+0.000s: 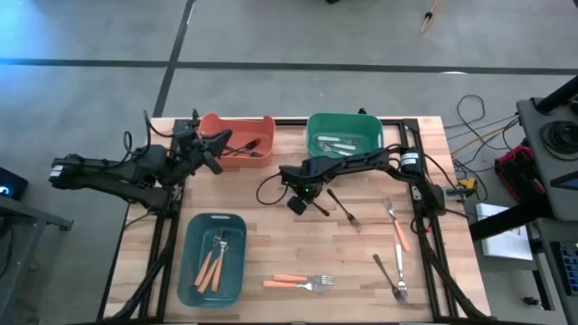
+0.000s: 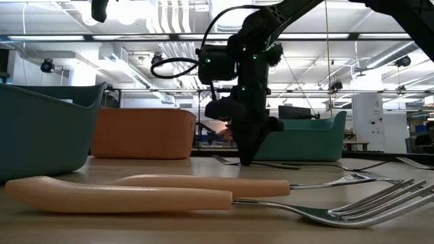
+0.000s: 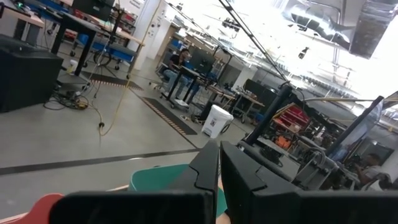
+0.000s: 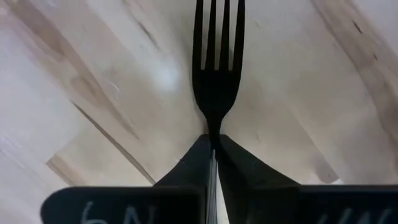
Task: Sort silverware by color (type)
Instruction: Put the black fork into the orange bin
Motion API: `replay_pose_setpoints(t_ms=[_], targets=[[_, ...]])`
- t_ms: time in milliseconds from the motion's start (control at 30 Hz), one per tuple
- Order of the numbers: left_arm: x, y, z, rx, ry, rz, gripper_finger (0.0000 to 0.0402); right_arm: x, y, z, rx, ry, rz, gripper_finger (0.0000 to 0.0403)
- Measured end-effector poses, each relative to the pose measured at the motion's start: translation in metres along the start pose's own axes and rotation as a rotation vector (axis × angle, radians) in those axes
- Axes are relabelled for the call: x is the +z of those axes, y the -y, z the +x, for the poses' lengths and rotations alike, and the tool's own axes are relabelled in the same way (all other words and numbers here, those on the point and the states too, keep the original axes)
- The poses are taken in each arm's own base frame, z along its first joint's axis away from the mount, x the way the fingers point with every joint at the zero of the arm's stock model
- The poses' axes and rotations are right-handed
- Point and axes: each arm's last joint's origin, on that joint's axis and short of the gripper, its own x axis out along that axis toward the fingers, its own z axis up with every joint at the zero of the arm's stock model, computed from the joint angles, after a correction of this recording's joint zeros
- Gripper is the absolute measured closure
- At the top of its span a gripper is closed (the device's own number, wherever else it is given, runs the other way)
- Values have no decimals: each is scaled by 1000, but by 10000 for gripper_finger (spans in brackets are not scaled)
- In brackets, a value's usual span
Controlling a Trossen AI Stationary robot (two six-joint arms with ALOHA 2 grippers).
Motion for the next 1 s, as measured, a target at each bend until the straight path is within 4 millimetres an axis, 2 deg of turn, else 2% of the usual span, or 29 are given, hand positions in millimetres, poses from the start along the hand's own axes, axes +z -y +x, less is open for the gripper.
replay_pose_setpoints(t_ms=[133, 200, 333, 433, 533, 633, 833, 1000], targets=[[-1, 0, 1, 2, -6, -6, 401, -2, -3, -23, 62, 38, -23, 392], [-2, 0, 1, 6, -13, -17, 401, -6, -6, -43, 109, 63, -56, 393], [-6, -1, 1, 6, -47, -34, 401, -16, -6, -109, 232, 203, -124, 393], [-7, 0, 1, -61, -83, -37, 396, -28, -2, -149, 271, 302, -171, 393], [-12, 4, 2, -162, -144, -26, 371, -41, 0, -191, 335, 455, -246, 393], [-19, 8, 5, -254, -207, 1, 328, -50, 4, -231, 378, 658, -274, 393], [-31, 20, 17, -364, -213, 0, 229, -54, -3, -272, 496, 974, -388, 394], [-42, 37, 34, -496, -158, 23, 190, -50, -9, -284, 557, 1114, -447, 394]])
